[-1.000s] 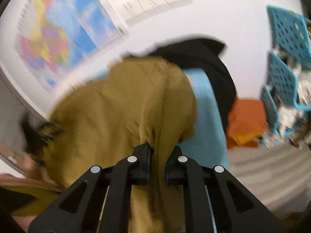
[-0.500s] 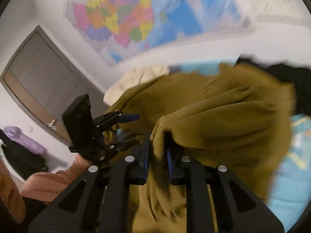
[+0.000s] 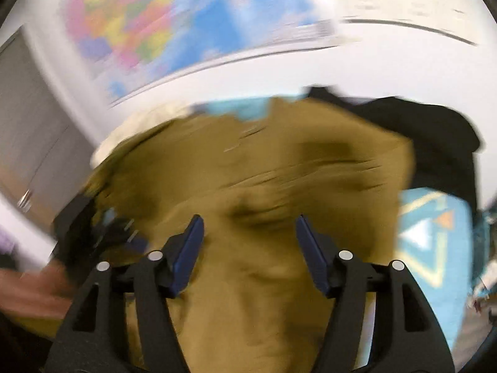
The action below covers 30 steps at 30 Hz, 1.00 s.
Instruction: Fold large clothes
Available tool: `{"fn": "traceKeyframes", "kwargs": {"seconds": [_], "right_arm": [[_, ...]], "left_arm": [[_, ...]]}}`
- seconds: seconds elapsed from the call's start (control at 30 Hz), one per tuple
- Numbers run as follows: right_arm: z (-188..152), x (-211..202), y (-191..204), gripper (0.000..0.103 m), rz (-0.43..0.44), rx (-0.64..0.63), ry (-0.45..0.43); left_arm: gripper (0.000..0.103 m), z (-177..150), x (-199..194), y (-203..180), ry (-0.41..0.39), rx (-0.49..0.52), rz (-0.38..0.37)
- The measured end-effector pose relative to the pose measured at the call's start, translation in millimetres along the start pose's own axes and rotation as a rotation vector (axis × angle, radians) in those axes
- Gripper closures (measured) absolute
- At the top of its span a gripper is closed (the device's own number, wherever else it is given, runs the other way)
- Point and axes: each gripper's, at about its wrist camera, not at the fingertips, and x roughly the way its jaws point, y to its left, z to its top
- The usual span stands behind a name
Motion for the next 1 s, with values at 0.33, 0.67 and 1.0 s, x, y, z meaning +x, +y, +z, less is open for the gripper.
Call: {"fn": "traceKeyframes", "kwargs": {"seconds": [0.33,0.67,1.0], "right_arm": [[-11.2,68.2,-92.3,0.028,0.122,0.287,0.072],[-9.9,60.7,-93.0,0.102,0.077,0.239,0.008],[3.7,61.8,57.4,0.051,0.173,-0.21,-0.047]], "left_arm": [[0.088,12.9,-58.0,23.2,-0.029,0.086,0.284],[0.04,48.7,-87.7,106.3,-0.03,-0.065,0.53],[0.021,21.1,-100.5,116.4,-0.14,-0.162,0.378]]}}
